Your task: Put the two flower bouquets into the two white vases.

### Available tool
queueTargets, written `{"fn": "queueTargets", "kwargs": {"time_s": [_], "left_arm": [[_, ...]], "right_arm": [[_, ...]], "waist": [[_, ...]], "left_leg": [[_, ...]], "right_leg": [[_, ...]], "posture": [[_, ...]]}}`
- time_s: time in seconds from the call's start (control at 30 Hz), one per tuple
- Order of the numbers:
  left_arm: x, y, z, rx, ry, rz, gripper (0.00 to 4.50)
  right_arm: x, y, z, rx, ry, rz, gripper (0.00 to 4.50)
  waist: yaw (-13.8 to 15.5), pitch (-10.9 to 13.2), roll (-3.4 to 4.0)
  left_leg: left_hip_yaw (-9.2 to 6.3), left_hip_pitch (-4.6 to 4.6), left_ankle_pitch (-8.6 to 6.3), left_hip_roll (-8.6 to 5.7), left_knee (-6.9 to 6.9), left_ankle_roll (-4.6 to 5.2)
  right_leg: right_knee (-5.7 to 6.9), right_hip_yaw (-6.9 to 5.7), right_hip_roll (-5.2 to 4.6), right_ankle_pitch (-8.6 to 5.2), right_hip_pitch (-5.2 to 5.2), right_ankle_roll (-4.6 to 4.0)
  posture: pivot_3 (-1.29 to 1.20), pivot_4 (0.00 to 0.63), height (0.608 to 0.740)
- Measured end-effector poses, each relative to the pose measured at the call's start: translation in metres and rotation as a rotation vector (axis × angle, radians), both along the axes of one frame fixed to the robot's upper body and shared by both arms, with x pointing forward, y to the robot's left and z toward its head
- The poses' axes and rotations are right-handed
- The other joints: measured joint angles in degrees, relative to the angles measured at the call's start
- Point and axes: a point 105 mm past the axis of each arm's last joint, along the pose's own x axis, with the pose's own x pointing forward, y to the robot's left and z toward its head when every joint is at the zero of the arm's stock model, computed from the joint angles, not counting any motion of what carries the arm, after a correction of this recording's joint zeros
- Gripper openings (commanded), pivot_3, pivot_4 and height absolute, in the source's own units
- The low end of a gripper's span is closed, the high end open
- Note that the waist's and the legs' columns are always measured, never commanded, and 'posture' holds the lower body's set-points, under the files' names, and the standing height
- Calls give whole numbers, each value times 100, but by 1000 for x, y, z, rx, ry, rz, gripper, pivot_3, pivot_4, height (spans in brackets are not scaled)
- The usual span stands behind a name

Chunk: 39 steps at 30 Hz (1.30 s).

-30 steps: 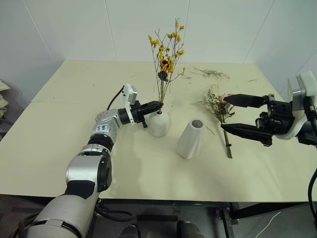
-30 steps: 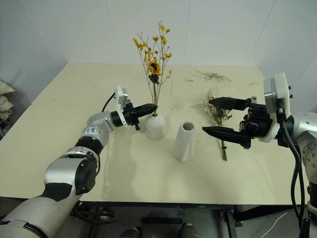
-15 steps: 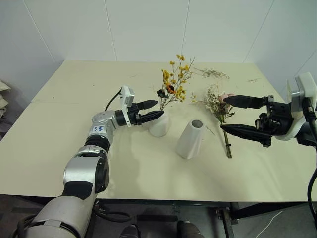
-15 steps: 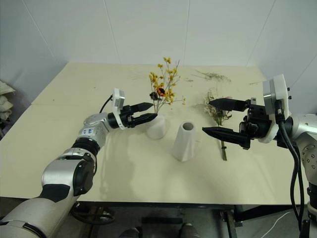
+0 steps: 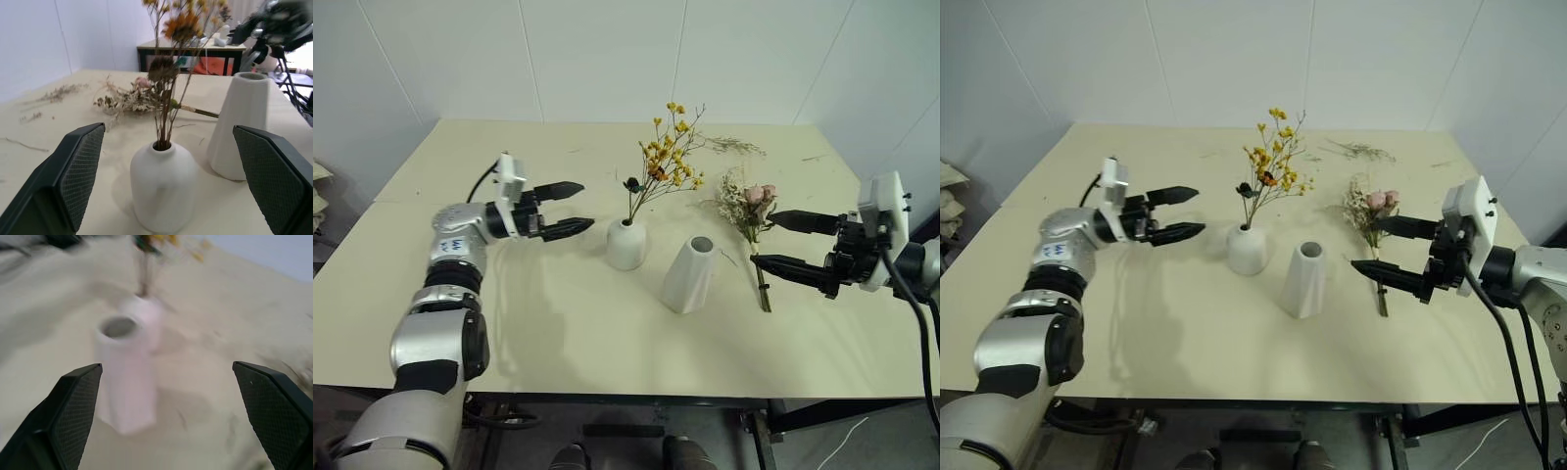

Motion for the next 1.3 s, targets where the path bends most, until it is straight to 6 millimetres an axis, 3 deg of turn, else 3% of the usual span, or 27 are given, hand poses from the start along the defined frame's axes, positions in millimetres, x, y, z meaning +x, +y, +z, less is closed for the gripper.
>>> {"fn": "queueTargets", "kwargs": {"time_s": [0.23, 0.47, 0.6, 0.83, 1.13, 1.3], "left_arm": [[-12, 17, 17, -57, -3, -10, 4470], [-39, 18, 32, -37, 23, -120, 4470], [-48, 22, 27, -23, 59, -148, 4470], [-67, 24, 28, 71, 52, -184, 4470], [-84, 14, 23, 71, 69, -272, 4470], [-89, 15, 19, 67, 97, -289, 4470]], "right_arm": [[36, -20, -30, -96, 198, -272, 4500], [70, -29, -17, -157, 321, -399, 4500], [85, -33, -16, -181, 388, -461, 4500], [100, -26, -33, -218, 503, -497, 4500], [105, -2, -59, -236, 570, -433, 4500], [110, -5, -74, -250, 603, -471, 4500]], "waist": [[-7, 1, 2], [-93, 5, 9], [-144, 6, 9], [-185, 8, 13], [-170, 9, 14], [-179, 9, 15]], "left_leg": [[-1, 0, 3, 2, -1, -2], [-1, -1, 3, 5, -12, -3], [0, -2, 2, 4, -13, -3], [1, -2, 1, 5, -22, -3], [1, -3, 1, 4, -19, -2], [0, -3, 1, 4, -19, -2]], "right_leg": [[11, 0, -1, -3, -5, -6], [22, 1, 1, -9, -18, -13], [19, 1, 1, -11, -19, -12], [21, 3, 1, -15, -26, -14], [26, 2, 1, -20, -25, -13], [29, 3, 2, -20, -27, -13]], "posture": [[0, 150, 740], [0, 150, 740], [0, 150, 740], [0, 150, 740], [0, 150, 740], [0, 150, 740]]}}
